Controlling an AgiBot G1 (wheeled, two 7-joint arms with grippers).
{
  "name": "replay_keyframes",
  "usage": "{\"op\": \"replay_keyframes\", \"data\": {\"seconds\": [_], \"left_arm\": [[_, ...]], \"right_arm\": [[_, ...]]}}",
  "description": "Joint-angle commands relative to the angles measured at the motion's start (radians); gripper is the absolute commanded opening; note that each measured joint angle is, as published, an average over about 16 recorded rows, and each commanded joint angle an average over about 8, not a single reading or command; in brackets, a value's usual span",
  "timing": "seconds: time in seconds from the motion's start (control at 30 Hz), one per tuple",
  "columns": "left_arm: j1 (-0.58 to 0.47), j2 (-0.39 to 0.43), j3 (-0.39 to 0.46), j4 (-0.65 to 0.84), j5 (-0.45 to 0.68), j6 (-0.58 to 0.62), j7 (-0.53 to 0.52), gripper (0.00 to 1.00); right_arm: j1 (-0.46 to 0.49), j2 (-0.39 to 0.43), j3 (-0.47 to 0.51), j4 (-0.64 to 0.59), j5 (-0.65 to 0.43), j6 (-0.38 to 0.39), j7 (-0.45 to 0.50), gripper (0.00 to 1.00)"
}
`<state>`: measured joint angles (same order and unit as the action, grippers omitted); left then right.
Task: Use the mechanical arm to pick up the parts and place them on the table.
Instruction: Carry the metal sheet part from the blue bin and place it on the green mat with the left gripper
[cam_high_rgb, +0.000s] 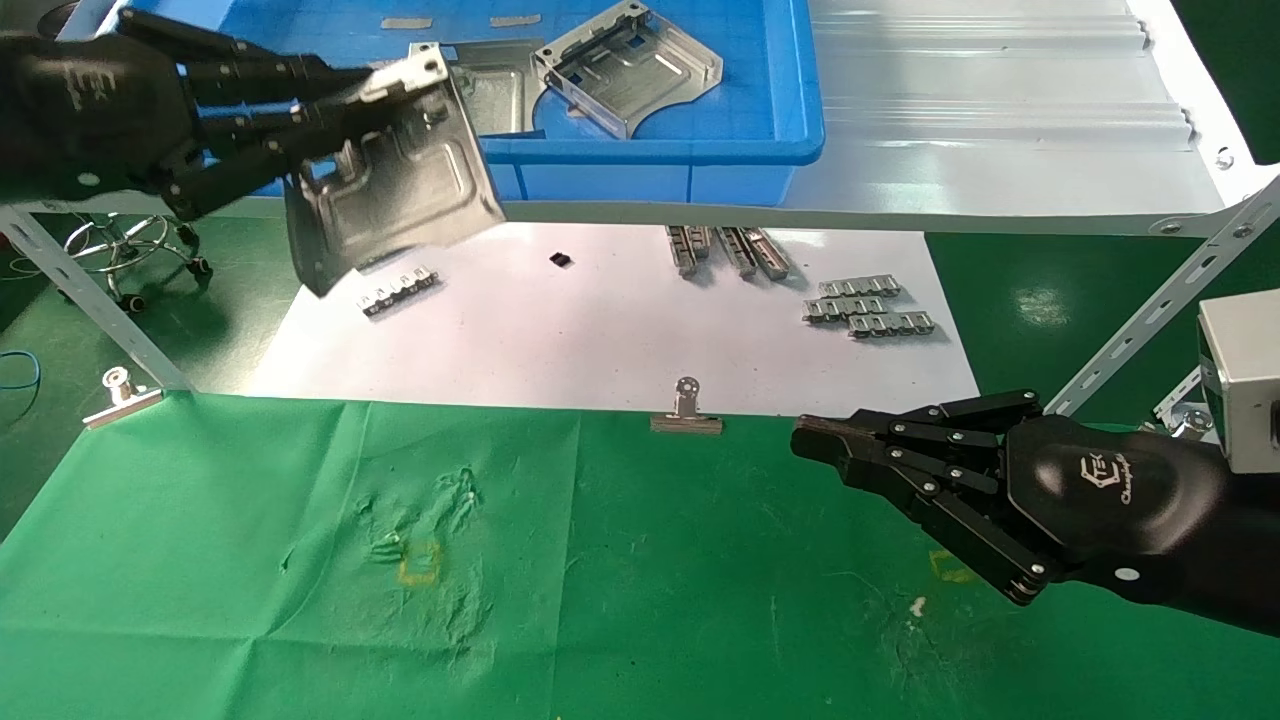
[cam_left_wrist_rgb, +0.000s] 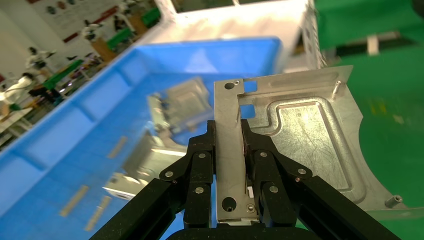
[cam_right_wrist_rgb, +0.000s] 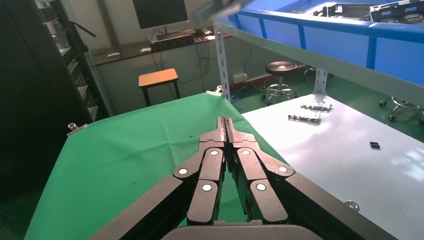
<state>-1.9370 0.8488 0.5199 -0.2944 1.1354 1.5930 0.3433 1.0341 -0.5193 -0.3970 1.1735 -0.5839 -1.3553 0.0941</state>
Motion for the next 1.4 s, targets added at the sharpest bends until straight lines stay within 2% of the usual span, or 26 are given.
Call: {"op": "replay_keyframes", "data": {"seconds": [0.03, 0.33, 0.53, 0.7, 0.87, 1.07, 1.4], "left_arm": [[0.025, -0.015, 0.011, -0.037, -0.008, 0.015, 0.026, 0.0], [0.244, -0.164, 0.182, -0.406, -0.204, 0.011, 0.06, 0.0], [0.318, -0.206, 0.304, -0.493, -0.219, -0.002, 0.127, 0.0], [0.339, -0.184, 0.384, -0.455, -0.182, -0.006, 0.2, 0.0], [0.338, -0.134, 0.437, -0.342, -0.158, -0.02, 0.254, 0.0], [0.33, -0.075, 0.457, -0.193, -0.128, -0.053, 0.349, 0.0], [0.33, -0.004, 0.459, -0.031, -0.111, -0.086, 0.486, 0.0]], "right_arm": [[0.0, 0.0, 0.0, 0.0, 0.0, 0.0, 0.0, 0.0], [0.0, 0.0, 0.0, 0.0, 0.0, 0.0, 0.0, 0.0], [0.0, 0.0, 0.0, 0.0, 0.0, 0.0, 0.0, 0.0], [0.0, 0.0, 0.0, 0.0, 0.0, 0.0, 0.0, 0.0], [0.0, 0.0, 0.0, 0.0, 0.0, 0.0, 0.0, 0.0], [0.0, 0.0, 0.0, 0.0, 0.0, 0.0, 0.0, 0.0], [0.0, 0.0, 0.0, 0.0, 0.0, 0.0, 0.0, 0.0]]}}
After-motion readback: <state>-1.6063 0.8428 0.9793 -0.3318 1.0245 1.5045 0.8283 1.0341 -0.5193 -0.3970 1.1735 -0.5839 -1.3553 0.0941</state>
